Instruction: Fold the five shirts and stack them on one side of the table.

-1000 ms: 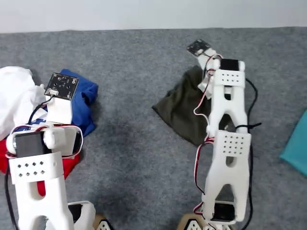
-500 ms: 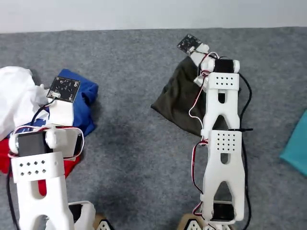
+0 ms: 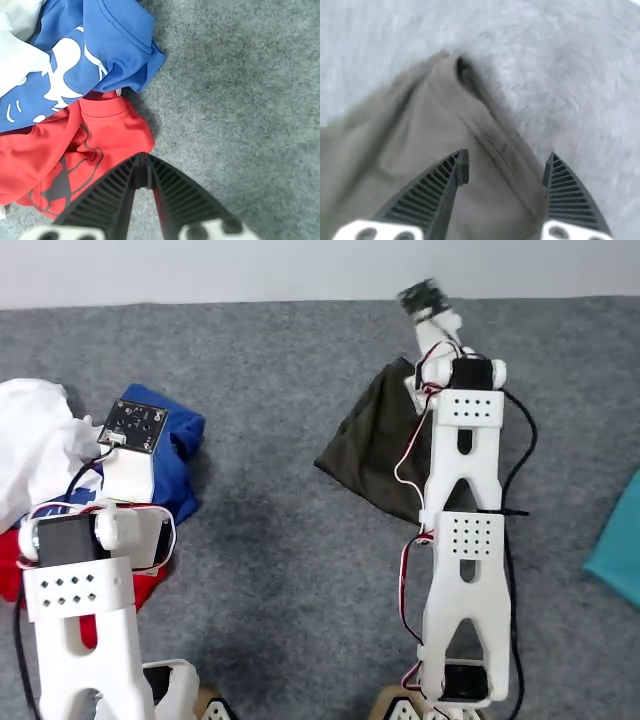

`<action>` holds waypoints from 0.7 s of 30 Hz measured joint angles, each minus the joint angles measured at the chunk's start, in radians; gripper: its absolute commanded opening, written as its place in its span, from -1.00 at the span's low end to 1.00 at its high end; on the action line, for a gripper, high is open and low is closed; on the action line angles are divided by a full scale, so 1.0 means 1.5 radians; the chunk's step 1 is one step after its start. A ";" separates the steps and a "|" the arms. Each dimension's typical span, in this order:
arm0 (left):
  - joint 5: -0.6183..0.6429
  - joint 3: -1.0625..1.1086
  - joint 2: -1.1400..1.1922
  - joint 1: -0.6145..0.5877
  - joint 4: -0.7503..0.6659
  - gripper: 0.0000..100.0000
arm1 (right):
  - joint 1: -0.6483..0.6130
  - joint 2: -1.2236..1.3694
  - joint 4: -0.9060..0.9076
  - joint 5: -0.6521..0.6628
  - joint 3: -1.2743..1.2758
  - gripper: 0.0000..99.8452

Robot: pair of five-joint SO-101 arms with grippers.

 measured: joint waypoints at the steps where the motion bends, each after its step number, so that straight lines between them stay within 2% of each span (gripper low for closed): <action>1: 0.000 0.000 0.000 0.000 0.000 -0.99 | 0.000 -0.011 0.010 -0.055 0.000 -0.51; 4: 0.000 0.000 0.000 0.000 0.000 -0.99 | 0.000 -0.041 0.045 -0.207 0.000 -0.51; 7: 0.000 0.000 0.000 0.000 0.000 -0.99 | 0.000 -0.058 0.089 -0.304 0.000 -0.51; 14: 0.000 0.000 0.000 0.000 0.000 -0.99 | 0.000 -0.064 0.166 -0.434 0.000 -0.51; 21: 0.000 0.000 0.000 0.000 0.000 -0.99 | 0.027 -0.073 0.166 -0.493 0.050 -0.51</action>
